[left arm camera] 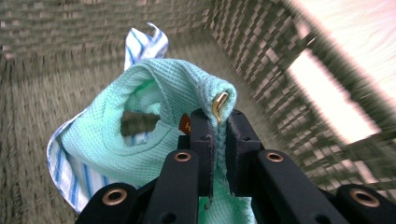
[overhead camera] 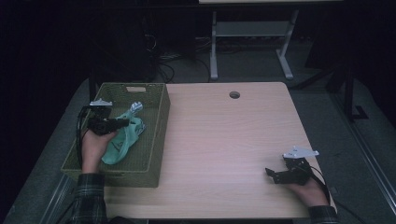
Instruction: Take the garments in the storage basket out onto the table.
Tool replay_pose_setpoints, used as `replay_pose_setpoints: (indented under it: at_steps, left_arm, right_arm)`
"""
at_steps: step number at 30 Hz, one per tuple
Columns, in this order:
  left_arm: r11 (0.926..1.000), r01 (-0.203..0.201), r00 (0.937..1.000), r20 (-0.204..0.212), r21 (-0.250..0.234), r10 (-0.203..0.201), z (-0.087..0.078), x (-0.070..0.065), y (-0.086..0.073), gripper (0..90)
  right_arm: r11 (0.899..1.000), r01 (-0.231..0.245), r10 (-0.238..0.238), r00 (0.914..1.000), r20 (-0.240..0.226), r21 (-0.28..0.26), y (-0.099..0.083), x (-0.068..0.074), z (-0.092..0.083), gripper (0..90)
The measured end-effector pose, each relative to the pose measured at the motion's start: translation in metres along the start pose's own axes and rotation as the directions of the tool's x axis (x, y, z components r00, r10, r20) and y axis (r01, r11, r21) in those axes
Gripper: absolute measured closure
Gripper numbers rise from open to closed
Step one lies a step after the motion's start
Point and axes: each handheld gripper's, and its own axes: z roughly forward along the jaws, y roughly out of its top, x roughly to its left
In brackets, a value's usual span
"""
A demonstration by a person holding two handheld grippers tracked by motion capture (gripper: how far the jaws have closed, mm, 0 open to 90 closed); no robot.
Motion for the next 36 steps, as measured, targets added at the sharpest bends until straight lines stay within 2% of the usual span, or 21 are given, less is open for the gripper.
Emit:
replay_pose_setpoints:
  at_steps: [6, 13, 16, 22, 24, 32, 34, 36]
  left_arm:
    - [0.9963, 0.018, 0.9984, 0.055, -0.084, -0.014, -0.014, -0.004, 0.004, 82.8]
    - [0.9888, 0.014, 0.9952, 0.098, -0.149, 0.000, -0.026, -0.013, 0.012, 83.2]
    - [0.9842, 0.029, 0.9923, 0.123, -0.174, -0.007, -0.031, -0.015, 0.014, 83.2]
    - [0.9771, 0.035, 0.9889, 0.149, -0.210, -0.003, -0.041, -0.020, 0.018, 83.3]
    - [0.9757, 0.023, 0.9882, 0.153, -0.218, 0.010, -0.044, -0.021, 0.020, 83.4]
    - [0.9703, 0.017, 0.9865, 0.162, -0.241, 0.023, -0.059, -0.027, 0.029, 83.8]
    - [0.9673, 0.017, 0.9830, 0.181, -0.253, 0.031, -0.063, -0.030, 0.032, 83.7]
    - [0.9659, 0.012, 0.9822, 0.184, -0.259, 0.037, -0.066, -0.032, 0.036, 83.7]
  right_arm:
    - [1.000, 0.000, 0.000, 1.0000, 0.000, 0.000, 0.000, 0.000, 0.000, 7.9]
    - [1.000, 0.000, 0.000, 1.0000, 0.000, 0.000, 0.000, 0.000, 0.000, 7.8]
    - [1.000, 0.000, 0.000, 1.0000, 0.000, 0.000, 0.000, 0.000, 0.000, 7.8]
    - [1.000, 0.000, 0.000, 1.0000, 0.000, 0.000, 0.000, 0.000, 0.000, 7.8]
    - [1.000, 0.000, 0.000, 1.0000, 0.000, 0.000, 0.000, 0.000, 0.000, 7.8]
    - [1.000, 0.001, -0.001, 1.0000, 0.000, 0.000, 0.000, 0.000, 0.000, 7.8]
    - [1.000, 0.001, -0.001, 1.0000, 0.000, -0.001, 0.000, 0.000, 0.000, 7.8]
    - [1.000, 0.003, -0.003, 1.0000, 0.000, -0.001, 0.000, 0.000, 0.000, 7.8]
